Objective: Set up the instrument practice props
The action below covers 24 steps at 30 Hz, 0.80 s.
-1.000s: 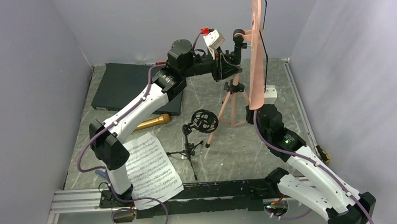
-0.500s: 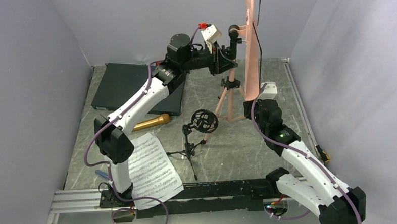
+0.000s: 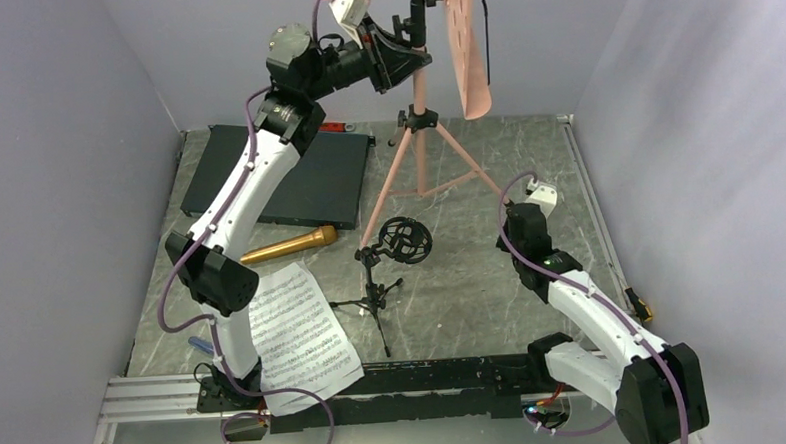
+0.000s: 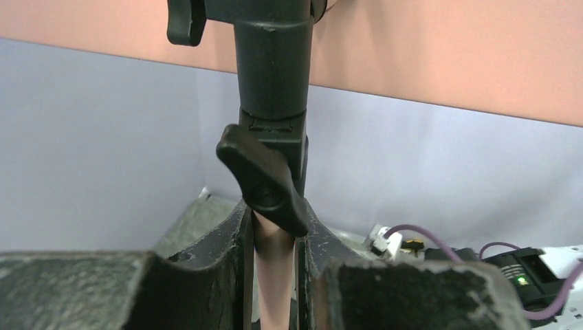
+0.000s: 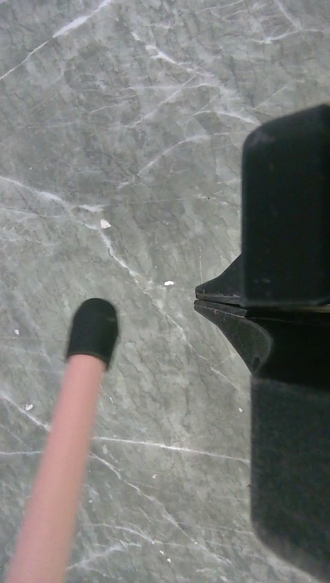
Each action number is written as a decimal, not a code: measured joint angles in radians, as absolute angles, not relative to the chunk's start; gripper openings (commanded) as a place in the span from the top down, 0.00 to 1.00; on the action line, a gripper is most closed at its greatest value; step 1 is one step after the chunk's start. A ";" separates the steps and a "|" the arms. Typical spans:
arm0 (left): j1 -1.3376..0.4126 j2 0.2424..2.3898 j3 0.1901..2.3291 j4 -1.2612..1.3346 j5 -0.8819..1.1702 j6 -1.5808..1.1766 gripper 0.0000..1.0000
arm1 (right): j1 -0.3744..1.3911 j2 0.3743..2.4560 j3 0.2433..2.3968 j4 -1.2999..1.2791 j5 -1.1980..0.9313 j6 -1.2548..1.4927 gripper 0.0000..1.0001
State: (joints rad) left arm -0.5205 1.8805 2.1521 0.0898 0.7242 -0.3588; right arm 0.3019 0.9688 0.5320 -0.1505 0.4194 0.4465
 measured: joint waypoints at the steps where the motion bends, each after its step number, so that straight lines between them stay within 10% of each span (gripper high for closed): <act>1: -0.522 1.880 2.160 0.107 0.734 -0.365 0.97 | 0.302 0.969 0.531 -0.152 0.419 0.450 1.00; 7: -0.553 1.872 2.083 0.265 0.821 -0.400 0.97 | 0.300 0.928 0.531 -0.157 0.395 0.452 0.98; 24: -0.575 1.828 1.691 0.536 0.844 -0.392 0.97 | 0.300 0.670 0.483 -0.157 0.189 0.408 0.46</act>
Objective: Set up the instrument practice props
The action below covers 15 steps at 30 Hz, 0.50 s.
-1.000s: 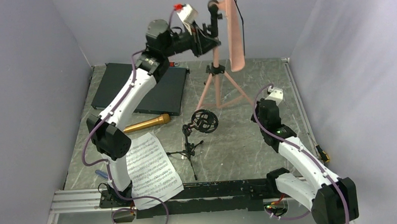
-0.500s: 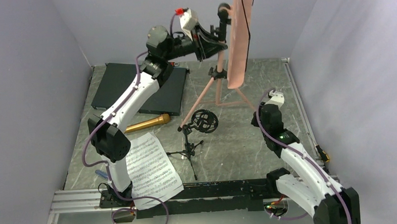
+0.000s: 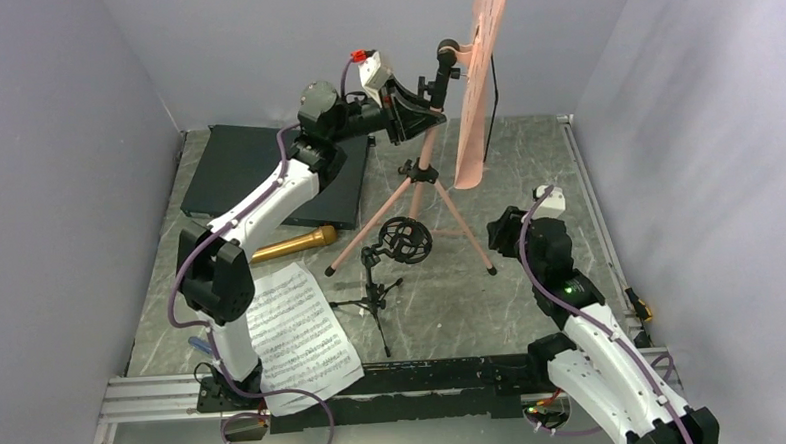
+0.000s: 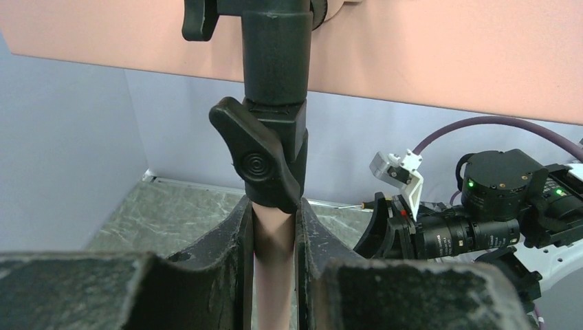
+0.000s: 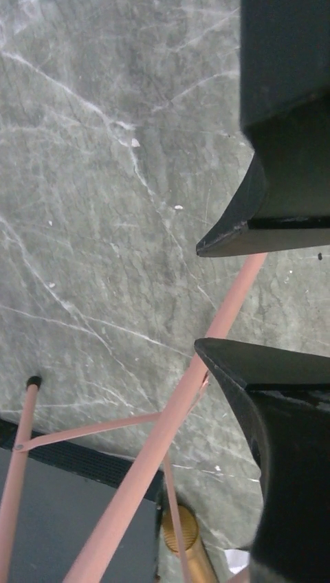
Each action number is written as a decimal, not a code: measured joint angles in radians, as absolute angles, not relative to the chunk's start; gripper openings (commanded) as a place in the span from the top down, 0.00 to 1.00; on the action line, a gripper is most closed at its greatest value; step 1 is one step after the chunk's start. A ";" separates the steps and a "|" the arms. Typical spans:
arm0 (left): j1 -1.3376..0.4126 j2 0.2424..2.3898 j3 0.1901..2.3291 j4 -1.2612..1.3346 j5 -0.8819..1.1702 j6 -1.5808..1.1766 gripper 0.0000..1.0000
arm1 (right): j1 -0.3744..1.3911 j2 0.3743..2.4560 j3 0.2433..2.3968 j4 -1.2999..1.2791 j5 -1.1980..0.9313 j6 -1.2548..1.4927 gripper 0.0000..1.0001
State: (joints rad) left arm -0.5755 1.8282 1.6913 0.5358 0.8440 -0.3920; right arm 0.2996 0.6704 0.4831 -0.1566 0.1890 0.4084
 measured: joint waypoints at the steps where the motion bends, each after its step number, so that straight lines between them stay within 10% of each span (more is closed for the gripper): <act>1: -0.575 1.823 1.682 0.544 0.846 -0.393 0.97 | 0.300 0.676 0.483 -0.157 0.176 0.404 0.43; 10: -0.562 1.708 1.469 0.693 0.835 -0.407 0.97 | 0.300 0.744 0.483 -0.102 0.004 0.374 0.05; 15: -0.562 1.658 1.383 0.744 0.832 -0.411 0.97 | 0.300 0.824 0.483 -0.012 -0.163 0.345 0.04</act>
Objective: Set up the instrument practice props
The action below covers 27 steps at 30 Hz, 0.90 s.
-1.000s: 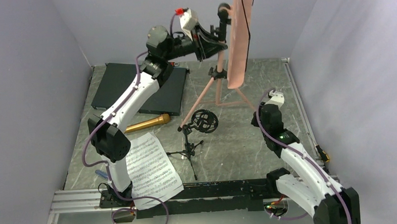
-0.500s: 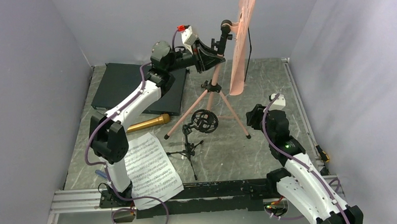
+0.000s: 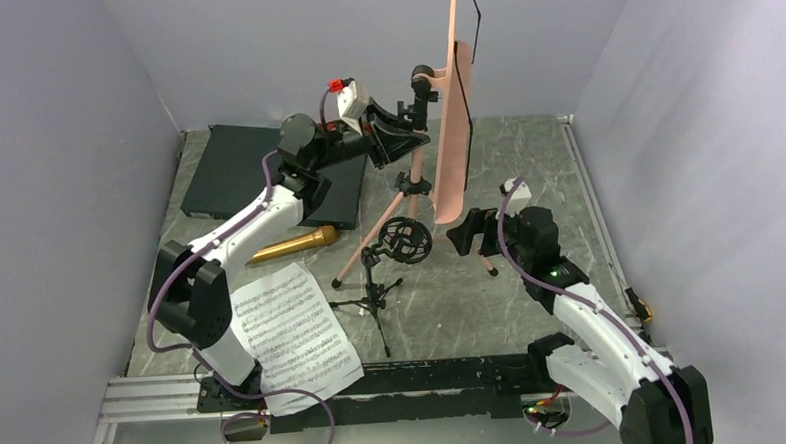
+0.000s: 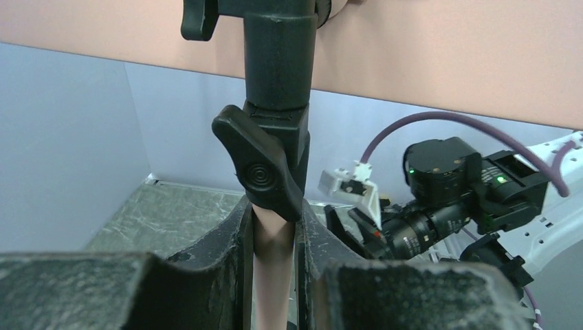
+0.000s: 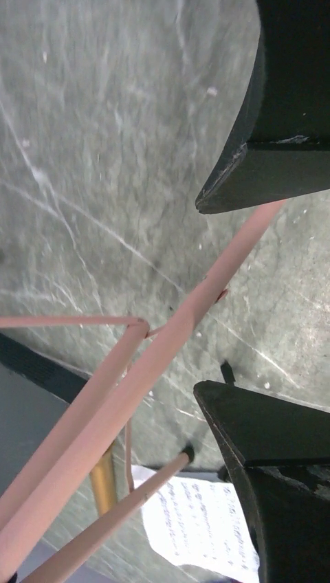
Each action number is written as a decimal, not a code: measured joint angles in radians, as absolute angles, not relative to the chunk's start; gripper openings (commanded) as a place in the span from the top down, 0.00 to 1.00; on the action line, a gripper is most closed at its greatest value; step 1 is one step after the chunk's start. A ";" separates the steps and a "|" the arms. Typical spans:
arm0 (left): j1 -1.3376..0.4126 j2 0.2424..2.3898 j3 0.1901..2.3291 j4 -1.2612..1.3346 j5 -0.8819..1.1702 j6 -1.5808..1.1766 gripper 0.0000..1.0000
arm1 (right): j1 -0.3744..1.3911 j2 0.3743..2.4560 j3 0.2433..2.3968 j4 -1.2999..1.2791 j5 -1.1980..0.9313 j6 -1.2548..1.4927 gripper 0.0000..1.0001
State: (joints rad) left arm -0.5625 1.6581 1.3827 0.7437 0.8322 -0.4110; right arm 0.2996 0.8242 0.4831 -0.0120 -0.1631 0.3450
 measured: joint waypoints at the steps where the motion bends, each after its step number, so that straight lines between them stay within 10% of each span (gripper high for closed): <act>1: -0.562 1.650 1.367 0.751 0.832 -0.410 0.97 | 0.300 0.849 0.484 0.006 -0.196 0.341 0.04; 9: -0.562 1.614 1.313 0.789 0.842 -0.418 0.97 | 0.320 1.037 0.529 0.094 -0.326 0.321 0.47; 15: -0.546 1.619 1.313 0.799 0.839 -0.426 0.97 | 0.374 1.053 0.535 0.139 -0.376 0.234 1.00; 27: -0.550 1.724 1.405 0.859 0.843 -0.458 0.97 | 0.423 0.970 0.506 0.113 -0.257 0.153 1.00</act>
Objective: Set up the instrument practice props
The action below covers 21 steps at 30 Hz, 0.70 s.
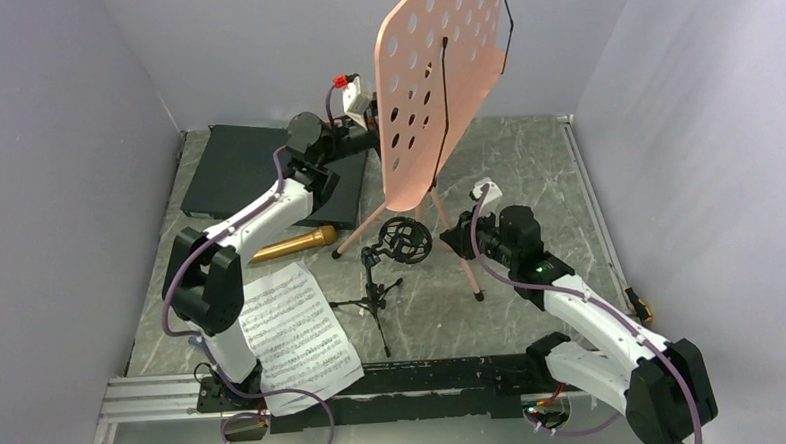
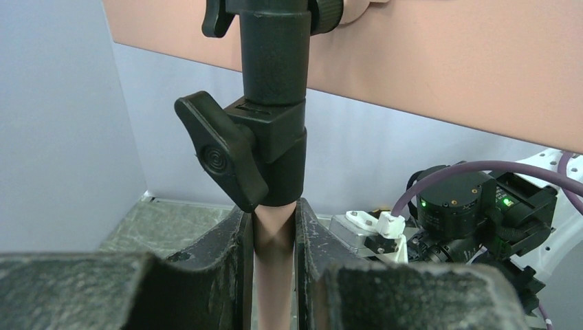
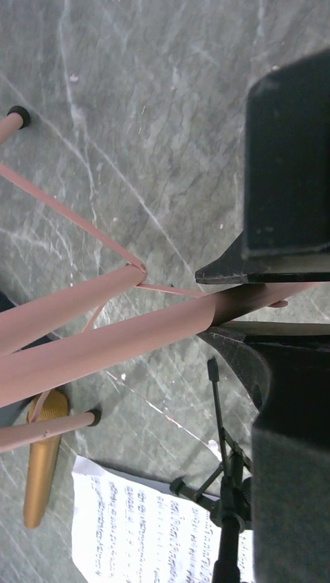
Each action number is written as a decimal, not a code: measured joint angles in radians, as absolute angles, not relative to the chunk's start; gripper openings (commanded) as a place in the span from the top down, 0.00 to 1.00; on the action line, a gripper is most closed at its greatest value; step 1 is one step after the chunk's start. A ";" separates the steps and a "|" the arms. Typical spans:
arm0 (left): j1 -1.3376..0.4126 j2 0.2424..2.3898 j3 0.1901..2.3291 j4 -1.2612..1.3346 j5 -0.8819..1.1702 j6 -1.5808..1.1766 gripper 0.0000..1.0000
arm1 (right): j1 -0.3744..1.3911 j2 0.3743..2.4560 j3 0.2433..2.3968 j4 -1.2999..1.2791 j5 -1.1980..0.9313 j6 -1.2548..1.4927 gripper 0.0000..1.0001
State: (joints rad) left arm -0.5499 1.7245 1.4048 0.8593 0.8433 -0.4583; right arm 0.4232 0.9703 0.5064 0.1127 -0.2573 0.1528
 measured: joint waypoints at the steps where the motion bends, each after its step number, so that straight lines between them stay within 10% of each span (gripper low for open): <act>1: -0.554 1.736 1.417 0.865 0.847 -0.465 0.97 | 0.423 0.961 0.505 0.104 -0.244 0.155 1.00; 11: -0.558 1.780 1.441 0.931 0.859 -0.505 0.95 | 0.423 0.952 0.501 0.091 -0.191 0.202 1.00; 21: -0.553 1.691 1.341 0.923 0.802 -0.450 0.41 | 0.416 0.942 0.477 0.123 -0.147 0.237 1.00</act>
